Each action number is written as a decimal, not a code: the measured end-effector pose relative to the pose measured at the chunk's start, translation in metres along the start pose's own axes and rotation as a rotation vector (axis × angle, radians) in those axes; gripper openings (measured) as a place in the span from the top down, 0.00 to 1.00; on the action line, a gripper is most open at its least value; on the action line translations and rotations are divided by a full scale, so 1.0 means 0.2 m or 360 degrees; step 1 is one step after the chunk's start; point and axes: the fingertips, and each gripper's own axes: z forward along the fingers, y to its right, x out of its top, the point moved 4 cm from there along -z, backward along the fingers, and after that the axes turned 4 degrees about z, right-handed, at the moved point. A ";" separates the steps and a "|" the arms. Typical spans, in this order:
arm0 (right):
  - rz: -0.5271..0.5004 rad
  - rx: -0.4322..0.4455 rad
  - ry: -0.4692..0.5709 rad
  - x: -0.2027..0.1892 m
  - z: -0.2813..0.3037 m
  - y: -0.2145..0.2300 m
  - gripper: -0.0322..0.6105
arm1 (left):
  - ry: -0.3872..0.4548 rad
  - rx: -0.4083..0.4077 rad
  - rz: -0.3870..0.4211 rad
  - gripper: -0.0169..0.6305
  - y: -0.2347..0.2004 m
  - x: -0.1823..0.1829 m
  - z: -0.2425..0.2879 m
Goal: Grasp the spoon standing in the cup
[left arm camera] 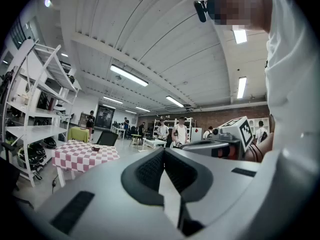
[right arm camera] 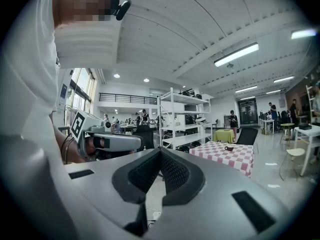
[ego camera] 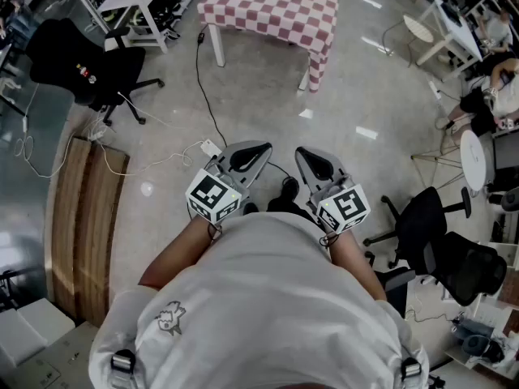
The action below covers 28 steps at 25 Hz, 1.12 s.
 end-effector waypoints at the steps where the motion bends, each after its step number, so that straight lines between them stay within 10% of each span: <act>1: 0.0006 -0.0001 0.0002 0.00 0.00 0.00 0.90 | 0.0001 0.0003 -0.0001 0.95 -0.01 0.00 0.00; 28: 0.0103 0.0063 -0.0009 -0.05 0.00 0.60 0.90 | -0.0084 0.0054 -0.0048 0.95 -0.18 -0.10 0.57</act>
